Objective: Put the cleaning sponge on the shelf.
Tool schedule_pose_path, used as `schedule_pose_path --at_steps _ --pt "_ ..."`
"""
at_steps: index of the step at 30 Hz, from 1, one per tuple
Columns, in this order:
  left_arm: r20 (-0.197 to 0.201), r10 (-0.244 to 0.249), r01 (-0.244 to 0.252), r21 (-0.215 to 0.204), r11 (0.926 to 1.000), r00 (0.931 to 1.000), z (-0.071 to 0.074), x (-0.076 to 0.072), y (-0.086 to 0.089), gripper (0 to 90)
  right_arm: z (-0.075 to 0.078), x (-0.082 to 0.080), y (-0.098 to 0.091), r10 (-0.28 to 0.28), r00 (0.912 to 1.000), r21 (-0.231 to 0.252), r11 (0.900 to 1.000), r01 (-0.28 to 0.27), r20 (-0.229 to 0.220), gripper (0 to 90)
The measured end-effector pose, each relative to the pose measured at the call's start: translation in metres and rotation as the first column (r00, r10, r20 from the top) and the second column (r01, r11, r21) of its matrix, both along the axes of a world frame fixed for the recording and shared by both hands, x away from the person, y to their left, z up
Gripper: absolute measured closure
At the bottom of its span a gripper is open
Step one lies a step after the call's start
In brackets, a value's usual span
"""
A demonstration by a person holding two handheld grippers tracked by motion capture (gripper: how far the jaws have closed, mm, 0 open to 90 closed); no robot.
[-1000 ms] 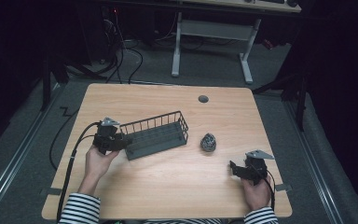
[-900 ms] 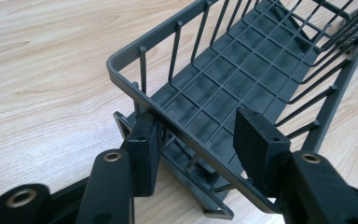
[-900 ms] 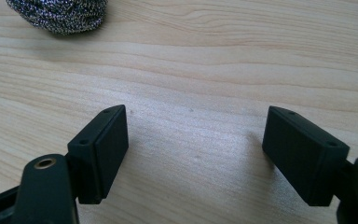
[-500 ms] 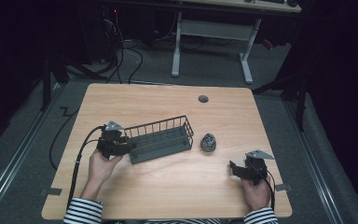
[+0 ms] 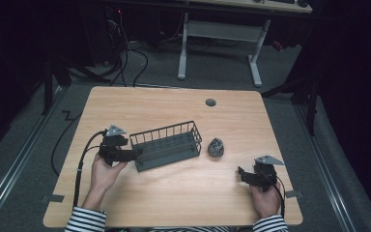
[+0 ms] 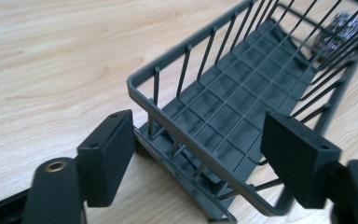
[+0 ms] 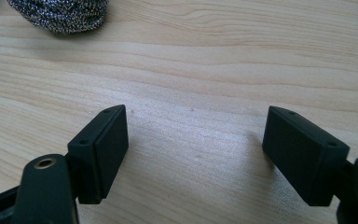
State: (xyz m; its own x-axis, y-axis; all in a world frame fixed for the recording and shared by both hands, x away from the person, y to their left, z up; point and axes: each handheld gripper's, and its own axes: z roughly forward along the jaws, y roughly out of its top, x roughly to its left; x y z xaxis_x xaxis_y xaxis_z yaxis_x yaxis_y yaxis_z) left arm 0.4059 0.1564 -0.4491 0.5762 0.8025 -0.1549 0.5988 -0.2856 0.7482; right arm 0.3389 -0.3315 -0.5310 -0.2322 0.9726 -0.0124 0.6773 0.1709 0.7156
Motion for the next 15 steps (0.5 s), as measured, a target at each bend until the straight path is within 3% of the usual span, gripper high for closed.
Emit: schedule_pose_path --at_steps 10,15 --pt "0.064 0.043 -0.038 -0.076 0.9964 0.997 0.017 -0.014 0.024 20.6 0.0 0.0 0.0 0.0 1.0 0.0 1.0 0.0 0.0 22.7" --pt "0.08 0.074 -0.069 -0.068 0.9953 0.994 0.015 -0.021 0.043 21.4 0.0 0.0 0.0 0.0 1.0 0.0 1.0 0.0 -0.001 22.7"
